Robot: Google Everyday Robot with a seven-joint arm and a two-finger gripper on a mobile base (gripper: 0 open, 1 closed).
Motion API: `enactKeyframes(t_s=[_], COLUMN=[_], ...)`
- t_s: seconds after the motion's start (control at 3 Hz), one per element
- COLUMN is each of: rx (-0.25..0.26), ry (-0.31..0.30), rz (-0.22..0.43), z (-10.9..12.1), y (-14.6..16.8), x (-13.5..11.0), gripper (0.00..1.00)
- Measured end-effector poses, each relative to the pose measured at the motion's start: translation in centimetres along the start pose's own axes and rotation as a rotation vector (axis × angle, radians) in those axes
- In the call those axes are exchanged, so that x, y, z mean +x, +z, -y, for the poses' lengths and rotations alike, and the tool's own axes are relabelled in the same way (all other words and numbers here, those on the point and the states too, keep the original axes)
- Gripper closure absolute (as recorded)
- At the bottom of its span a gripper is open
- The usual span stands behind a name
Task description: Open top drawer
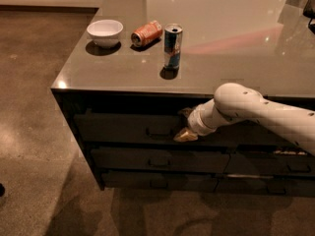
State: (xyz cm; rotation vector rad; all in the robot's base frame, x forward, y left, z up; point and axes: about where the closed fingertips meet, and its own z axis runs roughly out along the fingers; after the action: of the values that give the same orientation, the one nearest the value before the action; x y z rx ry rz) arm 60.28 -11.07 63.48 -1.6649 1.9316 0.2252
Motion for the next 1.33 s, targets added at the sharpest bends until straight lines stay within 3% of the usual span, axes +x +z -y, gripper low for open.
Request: enactKeyframes(t_s=[0.33,0.67,1.0,1.33], rx=[0.000,0.000,0.000,0.000], ry=[0.000,0.000,0.000,0.000], rz=[0.000,0.000,0.000,0.000], z=[0.04,0.18,0.22,0.22], y=[-0.19,-0.67,-0.82,-0.81], x=[-0.11,-0.41,-0.50,-0.50], gripper=[0.40,0.09,0.00,0.00])
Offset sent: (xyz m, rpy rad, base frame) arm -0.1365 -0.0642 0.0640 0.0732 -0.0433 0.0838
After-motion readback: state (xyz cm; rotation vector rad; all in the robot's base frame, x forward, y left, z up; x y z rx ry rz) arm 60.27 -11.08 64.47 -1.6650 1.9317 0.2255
